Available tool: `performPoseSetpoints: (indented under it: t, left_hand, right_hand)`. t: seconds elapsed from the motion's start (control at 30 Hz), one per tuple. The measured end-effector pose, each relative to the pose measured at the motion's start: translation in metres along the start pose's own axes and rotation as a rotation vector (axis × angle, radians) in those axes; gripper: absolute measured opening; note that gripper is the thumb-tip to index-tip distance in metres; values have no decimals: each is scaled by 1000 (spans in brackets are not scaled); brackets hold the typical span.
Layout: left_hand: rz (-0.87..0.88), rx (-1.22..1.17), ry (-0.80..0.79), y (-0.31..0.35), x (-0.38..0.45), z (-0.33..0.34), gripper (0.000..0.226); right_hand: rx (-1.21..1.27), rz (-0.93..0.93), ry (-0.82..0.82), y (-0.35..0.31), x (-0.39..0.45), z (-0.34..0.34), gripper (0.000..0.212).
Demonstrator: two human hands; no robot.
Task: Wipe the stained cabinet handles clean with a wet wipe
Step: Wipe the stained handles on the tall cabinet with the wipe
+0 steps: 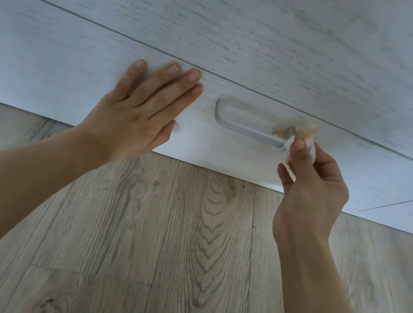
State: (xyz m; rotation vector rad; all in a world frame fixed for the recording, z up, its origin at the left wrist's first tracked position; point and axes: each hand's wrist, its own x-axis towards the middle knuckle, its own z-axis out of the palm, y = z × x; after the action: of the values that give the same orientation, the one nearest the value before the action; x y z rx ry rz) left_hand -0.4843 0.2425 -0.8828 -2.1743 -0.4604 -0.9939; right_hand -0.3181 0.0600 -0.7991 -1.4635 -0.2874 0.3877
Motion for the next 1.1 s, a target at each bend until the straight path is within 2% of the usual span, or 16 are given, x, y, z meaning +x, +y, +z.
performPoseSetpoints:
  t: [0.2,0.53,0.7,0.97,1.1]
  left_hand:
    - [-4,-4,-6,1,-1,1,69]
    - [10,-9,-16,-2,0,-2,68]
    - [27,-1,-12,-3,1,-4,68]
    - [17,-4,-11,-2,1,-3,67]
    - [1,-3,-25,-3,2,-6,67]
  right_hand:
    - [97,-17,35,3,-9,10,5]
    - [-41,-146,216,10,-30,27,6]
    - [33,-121,319,10,-31,37,7]
    - [102,-72,377,11,-38,48,8]
    - [-27,-104,271,19,-66,76,9]
